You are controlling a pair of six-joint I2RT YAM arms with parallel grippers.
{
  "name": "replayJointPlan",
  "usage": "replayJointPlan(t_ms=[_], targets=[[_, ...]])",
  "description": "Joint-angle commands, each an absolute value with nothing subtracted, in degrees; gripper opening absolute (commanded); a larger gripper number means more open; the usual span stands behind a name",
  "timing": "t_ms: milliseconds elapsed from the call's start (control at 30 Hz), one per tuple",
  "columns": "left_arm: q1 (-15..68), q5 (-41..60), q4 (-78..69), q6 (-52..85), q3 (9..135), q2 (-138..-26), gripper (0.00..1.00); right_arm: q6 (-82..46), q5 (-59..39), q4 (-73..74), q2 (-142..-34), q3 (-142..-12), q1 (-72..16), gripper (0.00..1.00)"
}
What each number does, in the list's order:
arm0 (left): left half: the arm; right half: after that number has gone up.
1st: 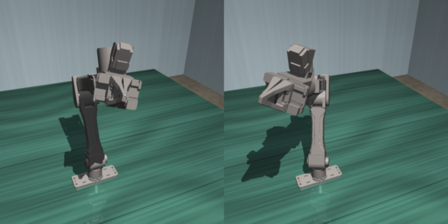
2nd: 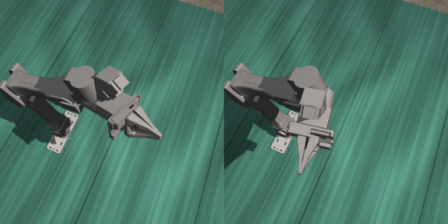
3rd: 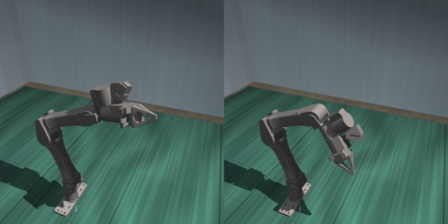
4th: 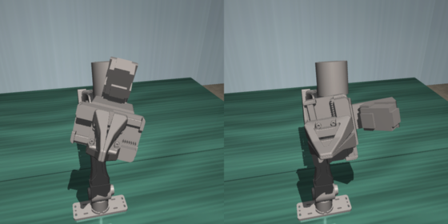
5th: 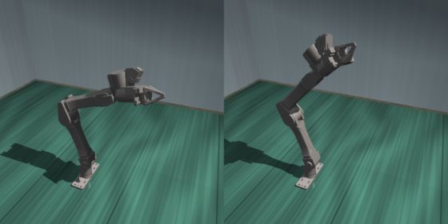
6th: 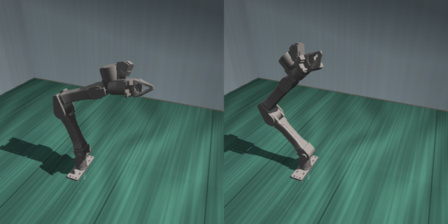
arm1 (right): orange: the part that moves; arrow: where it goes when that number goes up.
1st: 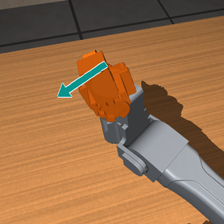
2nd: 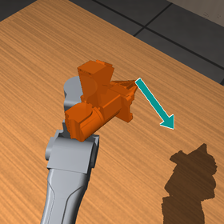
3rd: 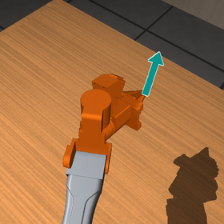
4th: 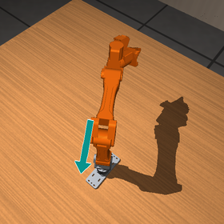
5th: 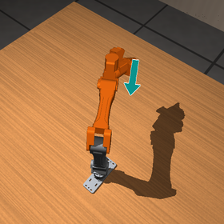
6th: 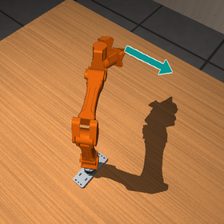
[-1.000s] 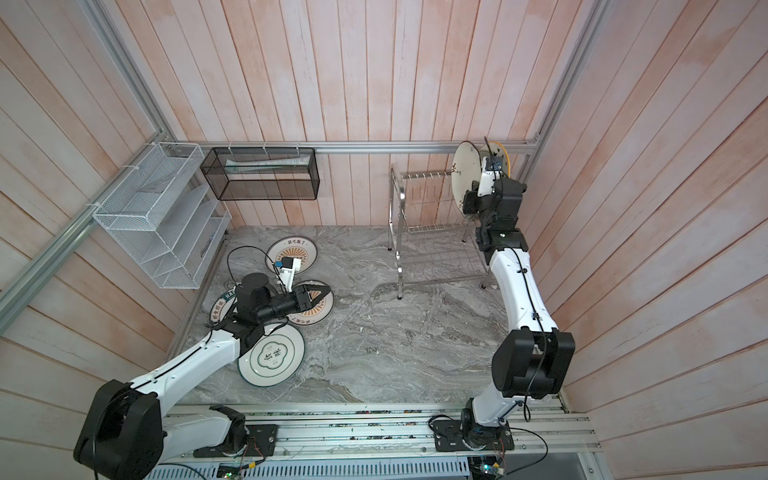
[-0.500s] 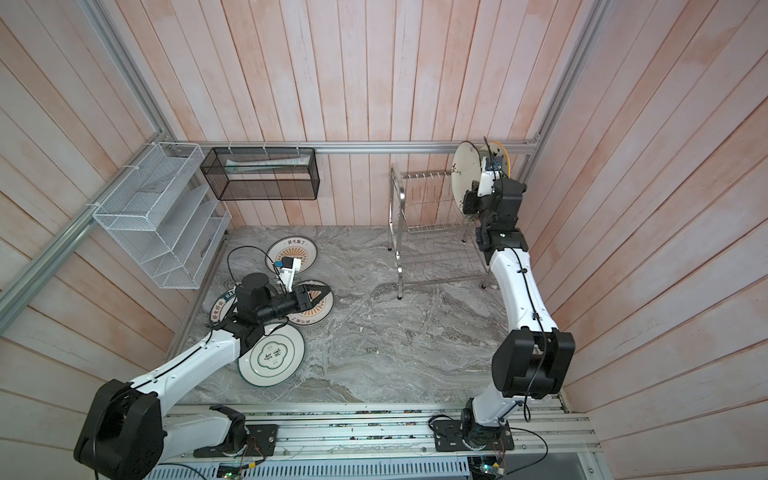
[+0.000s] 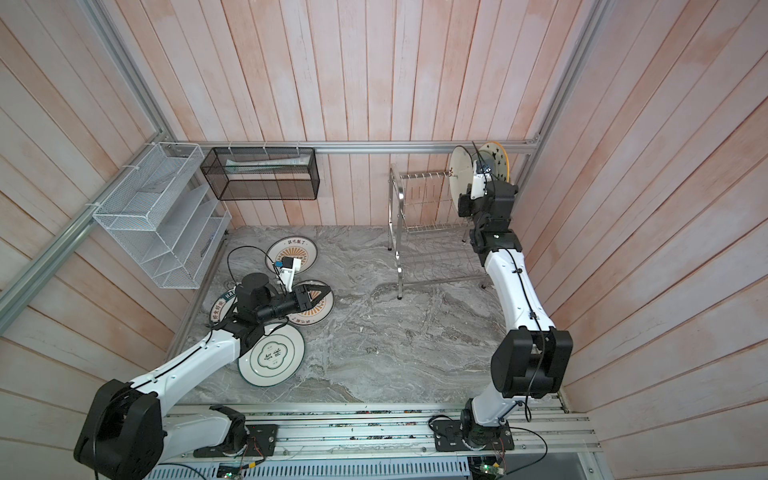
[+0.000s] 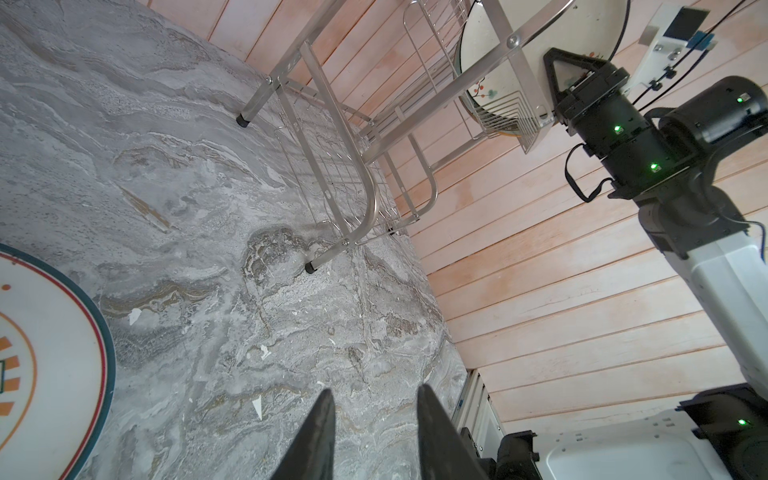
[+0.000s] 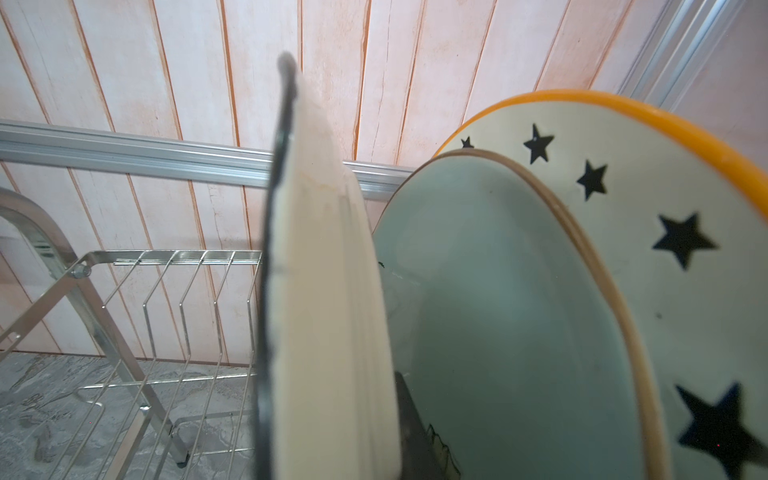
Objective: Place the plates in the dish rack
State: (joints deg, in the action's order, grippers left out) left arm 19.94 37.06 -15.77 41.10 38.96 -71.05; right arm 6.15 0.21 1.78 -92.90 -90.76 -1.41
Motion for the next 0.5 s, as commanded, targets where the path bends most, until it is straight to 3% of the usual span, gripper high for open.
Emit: replayJointPlan(t_ms=[0, 467], targets=[[20.2, 37.0, -15.3, 39.7, 39.2, -70.7, 0.35, 6.6, 1.0, 9.1, -89.9, -90.4, -2.0, 0.00], [20.2, 36.9, -15.2, 39.6, 39.2, -70.5, 0.35, 4.9, 0.7, 7.2, -89.5, -89.5, -2.0, 0.00]])
